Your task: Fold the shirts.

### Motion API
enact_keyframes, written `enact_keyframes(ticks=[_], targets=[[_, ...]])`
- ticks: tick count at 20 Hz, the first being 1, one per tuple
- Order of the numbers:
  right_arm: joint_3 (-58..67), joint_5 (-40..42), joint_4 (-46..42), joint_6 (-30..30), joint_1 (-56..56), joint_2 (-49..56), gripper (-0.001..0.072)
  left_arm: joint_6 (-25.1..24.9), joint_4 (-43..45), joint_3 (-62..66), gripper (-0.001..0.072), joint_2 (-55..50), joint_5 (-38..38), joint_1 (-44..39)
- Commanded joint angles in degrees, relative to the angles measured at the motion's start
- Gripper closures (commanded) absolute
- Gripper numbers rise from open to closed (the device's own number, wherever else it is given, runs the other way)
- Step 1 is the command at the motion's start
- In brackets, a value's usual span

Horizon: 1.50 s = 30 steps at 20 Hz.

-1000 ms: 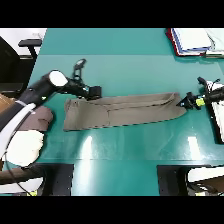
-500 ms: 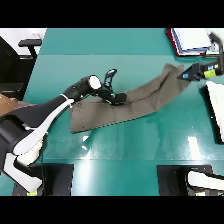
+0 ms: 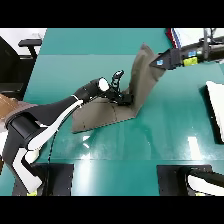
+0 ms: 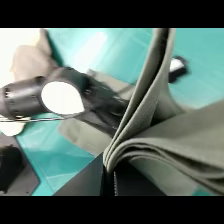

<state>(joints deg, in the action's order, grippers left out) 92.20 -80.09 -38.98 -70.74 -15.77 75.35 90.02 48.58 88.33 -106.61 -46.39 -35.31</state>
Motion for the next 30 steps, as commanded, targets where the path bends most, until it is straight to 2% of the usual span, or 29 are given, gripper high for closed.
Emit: enact_keyframes(ticks=[1, 4, 6, 9, 10, 12, 13, 15, 17, 20, 23, 24, 25, 26, 30], targets=[[0.3, 3.7, 0.5, 0.0, -5.9, -0.2, 0.0696, 0.0, 3.3, 0.8, 0.0682, 2.6, -5.4, 4.0], [0.3, 7.6, 1.2, 0.0, -12.5, 0.5, 0.0696, 0.1, 14.9, 0.8, 0.0682, 12.2, -12.2, 12.4], [0.3, 11.0, 5.3, 1.0, -18.8, 3.1, 0.0696, 0.2, 20.5, 0.8, 0.0681, 20.3, -14.3, 19.0], [0.3, 19.0, 11.1, 7.4, -30.4, 9.9, 0.0694, 0.0, 24.2, 0.8, 0.0681, 31.9, -14.5, 28.6], [0.3, 21.7, 12.1, 9.1, -33.7, 12.3, 0.0646, 0.0, 25.3, 0.8, 0.0681, 35.3, -14.5, 31.4], [0.3, 25.2, 12.5, 10.4, -38.4, 16.7, 0.0208, 0.0, 26.3, 0.8, 0.0681, 40.2, -14.6, 35.8], [0.8, 23.7, 12.2, 10.4, -39.3, 18.5, 0.0179, 0.0, 26.3, 0.8, 0.0681, 42.1, -14.6, 37.5], [2.0, 17.7, 10.8, 10.3, -37.8, 20.0, 0.0212, 0.0, 26.3, 0.8, 0.0681, 44.1, -14.8, 39.5], [1.2, 14.0, 4.7, 8.3, -34.1, 19.0, 0.0212, 0.0, 26.3, 0.8, 0.0681, 44.7, -15.6, 39.6], [-6.6, 14.3, -4.2, 4.9, -25.2, 13.8, 0.0212, 0.0, 25.8, 0.6, 0.0681, 44.7, -17.6, 39.6], [-17.2, 14.1, -9.2, -1.0, -12.9, 9.3, 0.0206, 0.0, 25.7, 0.5, 0.068, 44.7, -17.8, 39.6], [-20.3, 14.0, -8.9, -1.4, -8.7, 8.8, 0.0174, 0.0, 25.2, 0.5, 0.068, 44.7, -17.8, 39.6], [-22.6, 13.9, -8.7, -1.4, -5.2, 8.8, 0.0083, 0.0, 24.5, 0.5, 0.0681, 44.6, -17.7, 39.6], [-24.4, 13.9, -8.5, -1.4, -2.5, 9.2, 0.0056, 0.0, 24.1, 0.4, 0.0681, 44.6, -17.5, 39.3], [-25.3, 11.5, -5.3, -1.3, 1.7, 14.8, 0.0058, 0.0, 22.8, 0.3, 0.0681, 44.6, -17.6, 39.3]])
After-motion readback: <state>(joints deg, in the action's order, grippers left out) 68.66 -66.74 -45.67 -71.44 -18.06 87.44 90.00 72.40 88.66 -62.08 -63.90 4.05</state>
